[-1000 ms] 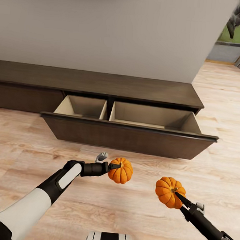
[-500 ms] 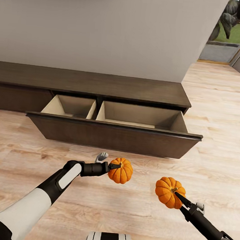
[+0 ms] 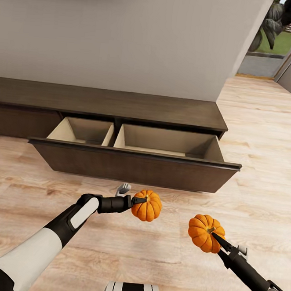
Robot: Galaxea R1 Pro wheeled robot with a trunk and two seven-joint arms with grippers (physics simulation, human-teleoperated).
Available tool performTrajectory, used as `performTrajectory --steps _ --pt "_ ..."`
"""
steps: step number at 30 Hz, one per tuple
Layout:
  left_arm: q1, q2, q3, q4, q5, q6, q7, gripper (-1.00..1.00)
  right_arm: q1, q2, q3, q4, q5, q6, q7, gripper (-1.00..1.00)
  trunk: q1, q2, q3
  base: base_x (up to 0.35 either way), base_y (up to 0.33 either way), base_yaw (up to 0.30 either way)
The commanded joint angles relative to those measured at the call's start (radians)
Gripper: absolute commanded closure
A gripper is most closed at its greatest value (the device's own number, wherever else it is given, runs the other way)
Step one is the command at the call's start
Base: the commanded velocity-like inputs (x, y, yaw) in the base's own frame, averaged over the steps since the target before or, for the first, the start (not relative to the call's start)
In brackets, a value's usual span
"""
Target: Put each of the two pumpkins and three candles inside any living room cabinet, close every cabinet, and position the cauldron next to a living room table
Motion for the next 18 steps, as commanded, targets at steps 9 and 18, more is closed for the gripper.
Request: performTrajectory --steps 9,18 --pt "-0.001 0.001 -0.003 -0.008 -0.002 0.002 0.002 1.0 0.0 0.0 0.0 0.0 -0.006 0.007 0.0 1.0 -0.001 0.0 0.003 0.0 0.0 0.0" --pt "-0.001 -0.001 -0.003 0.003 -0.01 0.002 0.006 1.0 0.0 0.001 0.0 0.0 -0.006 0.007 0.001 1.0 -0.005 0.002 0.038 0.0 0.0 0.0"
